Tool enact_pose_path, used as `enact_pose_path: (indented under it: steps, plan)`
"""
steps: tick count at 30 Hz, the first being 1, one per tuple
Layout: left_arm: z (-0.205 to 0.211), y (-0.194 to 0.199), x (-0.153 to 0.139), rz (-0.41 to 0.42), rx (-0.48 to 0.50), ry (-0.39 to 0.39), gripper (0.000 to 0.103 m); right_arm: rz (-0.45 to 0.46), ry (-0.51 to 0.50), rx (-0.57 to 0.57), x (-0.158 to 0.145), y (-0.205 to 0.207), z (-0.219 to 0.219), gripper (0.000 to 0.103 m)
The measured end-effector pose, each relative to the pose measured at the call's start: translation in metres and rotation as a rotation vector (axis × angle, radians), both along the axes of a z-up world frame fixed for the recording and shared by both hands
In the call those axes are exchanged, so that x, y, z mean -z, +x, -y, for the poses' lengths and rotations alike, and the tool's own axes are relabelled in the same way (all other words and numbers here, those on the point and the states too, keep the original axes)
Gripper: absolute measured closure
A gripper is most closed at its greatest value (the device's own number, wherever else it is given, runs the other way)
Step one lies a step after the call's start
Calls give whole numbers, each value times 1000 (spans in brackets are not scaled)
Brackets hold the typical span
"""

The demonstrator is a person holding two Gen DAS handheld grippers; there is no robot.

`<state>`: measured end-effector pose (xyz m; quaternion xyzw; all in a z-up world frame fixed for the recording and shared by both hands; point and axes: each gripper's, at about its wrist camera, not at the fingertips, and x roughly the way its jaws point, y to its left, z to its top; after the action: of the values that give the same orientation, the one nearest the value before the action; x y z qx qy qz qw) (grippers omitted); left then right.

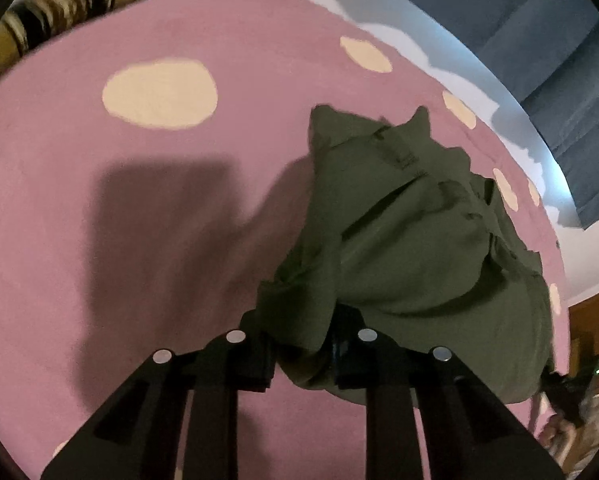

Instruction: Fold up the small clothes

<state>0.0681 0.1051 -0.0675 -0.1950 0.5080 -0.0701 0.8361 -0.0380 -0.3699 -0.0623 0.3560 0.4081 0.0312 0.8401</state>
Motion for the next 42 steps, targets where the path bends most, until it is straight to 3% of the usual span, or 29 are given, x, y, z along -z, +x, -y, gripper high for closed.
enact_pose_path:
  steps: [3, 6, 8, 11, 13, 16, 19, 26, 31, 33, 42]
  plan:
    - [1, 0, -4, 26, 33, 9, 81, 17, 88, 13, 4, -4, 10, 86]
    - [-2, -2, -6, 40, 46, 18, 67, 5, 77, 27, -4, -12, 15, 74]
    - [-11, -4, -5, 46, 43, -28, 56, 3, 36, 56, -14, -18, 17, 65]
    - [-24, -9, -5, 52, 29, -110, 48, 35, -25, 146, -39, -31, 14, 65]
    - [-29, -11, -7, 57, 24, -126, 45, 98, -8, 155, -58, -35, 6, 62]
    - [-33, -16, -11, 75, 20, -114, 38, 191, 46, 83, -84, -29, -24, 50]
    - [-37, -17, -10, 66, 8, -126, 37, 216, 107, -60, -94, -7, -69, 49]
    - [-37, -18, -9, 58, 12, -122, 36, 154, 160, -302, -74, 48, -164, 49]
    - [-42, -17, -7, 56, 19, -128, 32, -38, 120, -385, -18, 72, -201, 44]
    - [-43, -14, -7, 51, 24, -125, 32, -14, 127, -381, -6, 72, -203, 44]
    - [-40, 20, -7, 12, 91, -127, 30, 18, 104, -386, -17, 64, -204, 44]
